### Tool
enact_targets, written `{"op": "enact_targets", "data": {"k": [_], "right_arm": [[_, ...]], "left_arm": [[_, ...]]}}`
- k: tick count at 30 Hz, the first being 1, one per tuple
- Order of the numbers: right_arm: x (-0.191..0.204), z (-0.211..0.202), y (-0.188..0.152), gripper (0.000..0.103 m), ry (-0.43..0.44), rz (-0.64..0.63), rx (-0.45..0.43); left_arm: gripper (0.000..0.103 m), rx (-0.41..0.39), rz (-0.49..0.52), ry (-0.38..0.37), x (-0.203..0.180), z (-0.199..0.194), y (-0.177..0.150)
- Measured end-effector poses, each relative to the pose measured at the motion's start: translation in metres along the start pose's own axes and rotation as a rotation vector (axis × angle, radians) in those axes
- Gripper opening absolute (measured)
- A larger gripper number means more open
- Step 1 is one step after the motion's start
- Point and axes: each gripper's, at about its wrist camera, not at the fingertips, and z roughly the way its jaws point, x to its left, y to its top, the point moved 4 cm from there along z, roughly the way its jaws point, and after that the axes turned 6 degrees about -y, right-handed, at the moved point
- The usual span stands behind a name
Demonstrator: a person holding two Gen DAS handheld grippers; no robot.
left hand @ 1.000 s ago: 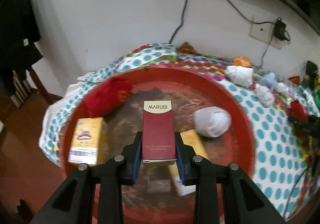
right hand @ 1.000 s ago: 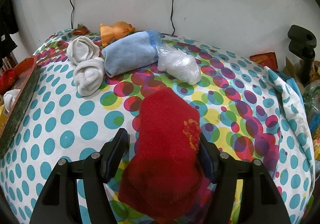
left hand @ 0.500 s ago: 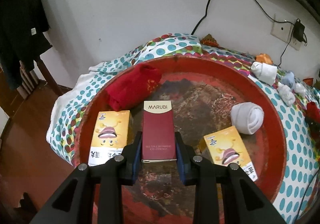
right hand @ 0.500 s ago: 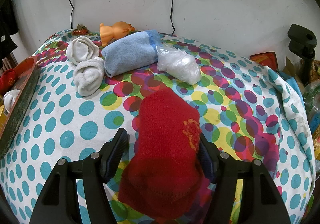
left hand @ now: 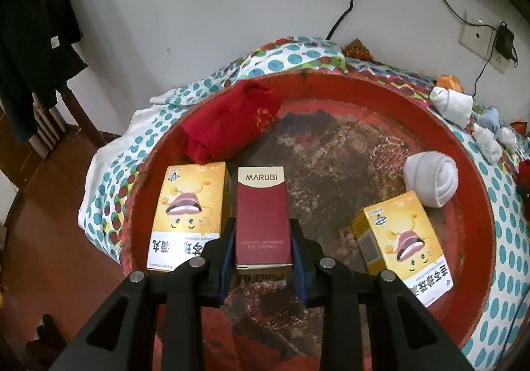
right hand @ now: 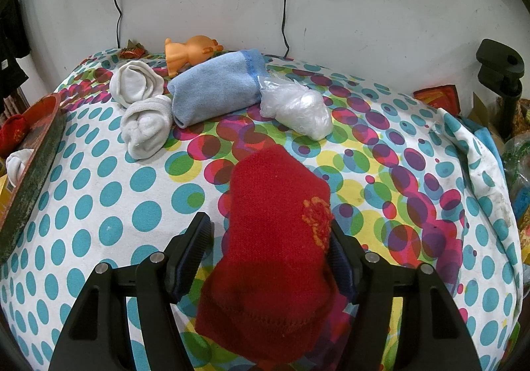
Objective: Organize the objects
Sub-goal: 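Place the MARUBI box on the tray with the left tool while the right tool holds the sock, then carry the red sock onto the red tray and open the right tool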
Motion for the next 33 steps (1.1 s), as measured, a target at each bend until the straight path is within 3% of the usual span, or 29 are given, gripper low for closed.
{"op": "enact_targets", "data": {"k": [9,11,15,23,29,33], "right_arm": [[-0.001,0.0,0.0,0.066,0.004,0.005,0.002],[-0.001,0.0,0.0,0.066,0.004,0.005,0.002],[-0.001,0.0,0.0,0.066,0.004,0.005,0.002],[0.0,0.001,0.0,0.066,0.004,0.005,0.002],[-0.001,0.001,-0.001,0.066,0.002,0.005,0.002],[-0.006,0.003,-0.002,0.078,-0.007,0.032,0.015]], "left_arm": [[0.031,0.016,0.012,0.002,-0.002,0.003,-0.004],[0.042,0.02,-0.001,-0.002,0.0,0.003,-0.005],[0.043,0.022,0.005,-0.002,-0.001,-0.002,-0.007],[0.043,-0.031,-0.01,-0.019,-0.004,-0.026,-0.016],[0.043,-0.079,-0.013,-0.039,-0.011,-0.057,-0.041],[0.043,-0.119,0.005,-0.057,-0.021,-0.073,-0.064]]}}
